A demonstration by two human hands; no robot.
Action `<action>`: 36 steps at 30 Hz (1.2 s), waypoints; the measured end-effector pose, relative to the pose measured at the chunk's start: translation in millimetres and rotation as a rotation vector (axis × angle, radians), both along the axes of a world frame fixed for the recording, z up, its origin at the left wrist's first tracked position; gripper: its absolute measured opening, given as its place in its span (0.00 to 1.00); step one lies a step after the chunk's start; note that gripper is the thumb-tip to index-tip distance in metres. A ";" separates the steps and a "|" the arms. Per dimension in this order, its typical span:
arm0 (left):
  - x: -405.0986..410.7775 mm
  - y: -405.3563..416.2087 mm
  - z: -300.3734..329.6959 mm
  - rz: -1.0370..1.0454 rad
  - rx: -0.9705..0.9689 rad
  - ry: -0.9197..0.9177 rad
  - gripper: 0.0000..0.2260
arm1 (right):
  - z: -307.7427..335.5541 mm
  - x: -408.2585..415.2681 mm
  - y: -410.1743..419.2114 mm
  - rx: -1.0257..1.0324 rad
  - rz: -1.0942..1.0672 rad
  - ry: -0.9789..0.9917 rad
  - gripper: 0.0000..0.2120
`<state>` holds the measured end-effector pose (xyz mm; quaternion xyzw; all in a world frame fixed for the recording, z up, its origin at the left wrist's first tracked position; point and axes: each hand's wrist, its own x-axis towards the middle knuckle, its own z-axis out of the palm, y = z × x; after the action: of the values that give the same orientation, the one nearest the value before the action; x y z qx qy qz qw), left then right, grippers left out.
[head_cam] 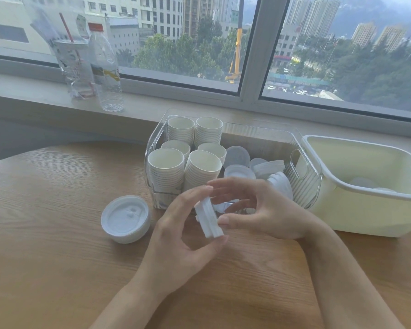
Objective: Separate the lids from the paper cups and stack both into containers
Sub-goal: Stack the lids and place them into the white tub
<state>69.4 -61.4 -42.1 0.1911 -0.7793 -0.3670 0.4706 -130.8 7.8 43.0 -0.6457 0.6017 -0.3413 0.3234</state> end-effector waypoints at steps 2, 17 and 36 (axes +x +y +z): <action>-0.5 0.8 -0.3 0.021 -0.023 -0.014 0.35 | 0.6 -7.7 -0.8 -0.053 -0.070 0.011 0.24; 0.6 0.5 -1.3 0.064 0.030 -0.049 0.34 | -22.4 -48.2 -8.3 0.151 -0.548 0.711 0.18; -0.2 -0.9 -3.2 0.069 0.054 -0.043 0.34 | -24.2 -47.0 -8.3 0.133 -0.608 0.761 0.14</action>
<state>69.2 -62.3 -45.2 0.2381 -0.7721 -0.3672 0.4608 -177.7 -0.5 18.8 -0.4975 0.8590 -0.1210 0.0068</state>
